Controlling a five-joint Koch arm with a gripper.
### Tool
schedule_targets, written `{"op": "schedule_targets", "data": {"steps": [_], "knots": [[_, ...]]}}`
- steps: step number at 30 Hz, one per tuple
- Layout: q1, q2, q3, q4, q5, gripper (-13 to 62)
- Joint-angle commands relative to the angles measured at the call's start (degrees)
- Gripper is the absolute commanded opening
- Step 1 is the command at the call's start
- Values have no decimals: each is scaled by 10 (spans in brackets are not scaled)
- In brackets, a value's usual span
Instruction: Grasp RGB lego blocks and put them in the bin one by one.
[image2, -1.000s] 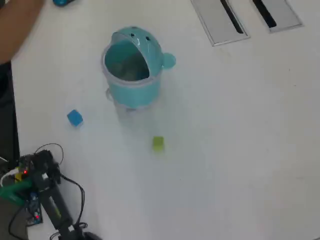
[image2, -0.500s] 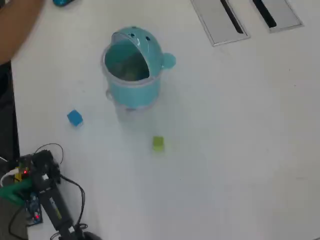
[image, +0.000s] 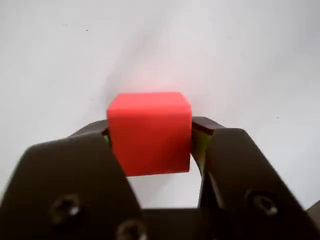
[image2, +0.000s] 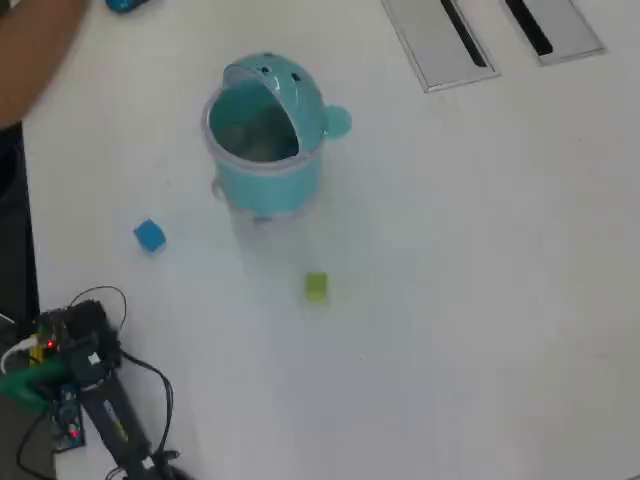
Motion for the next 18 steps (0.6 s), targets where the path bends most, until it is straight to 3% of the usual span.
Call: {"op": "schedule_targets", "data": {"steps": [1,3,18], "knots": [[-12,12,-19,11,1,143],[-16,17,-19,12,10,118],[-70,26,-98,-19,11,118]]}}
